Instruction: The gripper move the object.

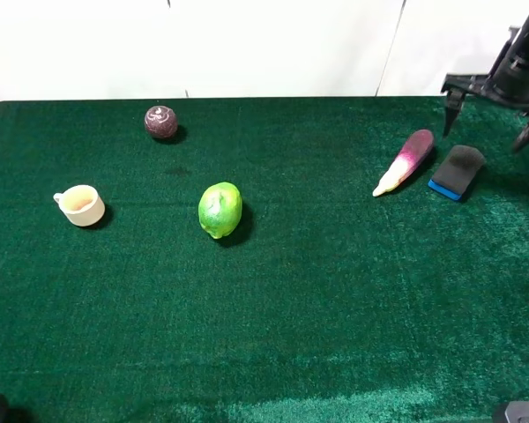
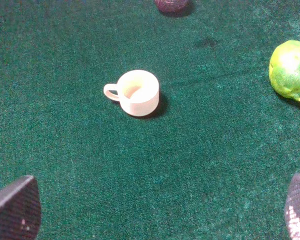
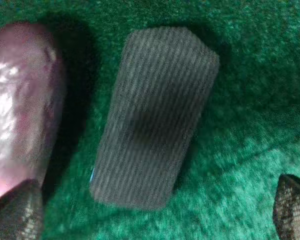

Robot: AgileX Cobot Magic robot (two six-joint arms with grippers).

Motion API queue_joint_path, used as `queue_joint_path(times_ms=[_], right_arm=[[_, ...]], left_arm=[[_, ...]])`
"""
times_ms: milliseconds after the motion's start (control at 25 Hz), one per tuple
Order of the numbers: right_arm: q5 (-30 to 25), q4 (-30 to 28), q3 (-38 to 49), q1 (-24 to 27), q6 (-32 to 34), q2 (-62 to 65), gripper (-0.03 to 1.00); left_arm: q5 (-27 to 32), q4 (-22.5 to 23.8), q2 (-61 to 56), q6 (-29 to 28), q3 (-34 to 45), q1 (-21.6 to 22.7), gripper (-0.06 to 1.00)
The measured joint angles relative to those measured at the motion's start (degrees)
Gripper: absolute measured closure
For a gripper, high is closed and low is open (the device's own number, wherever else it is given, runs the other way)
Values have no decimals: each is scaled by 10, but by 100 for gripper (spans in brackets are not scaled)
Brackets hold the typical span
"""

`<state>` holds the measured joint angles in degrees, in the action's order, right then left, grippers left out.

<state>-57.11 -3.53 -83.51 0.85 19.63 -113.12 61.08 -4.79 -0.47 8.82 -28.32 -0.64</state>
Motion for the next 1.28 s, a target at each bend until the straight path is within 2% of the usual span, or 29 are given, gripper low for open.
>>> queue_joint_path(times_ms=[680, 1040, 1280], right_arm=[[-122, 63, -2, 0, -66, 172, 28], [-125, 97, 0, 0, -81, 256, 28], [-125, 101, 52, 0, -87, 323, 28]], left_arm=[[0, 0, 0, 0, 0, 0, -5], [0, 0, 0, 0, 0, 0, -5], [0, 0, 0, 0, 0, 0, -5]])
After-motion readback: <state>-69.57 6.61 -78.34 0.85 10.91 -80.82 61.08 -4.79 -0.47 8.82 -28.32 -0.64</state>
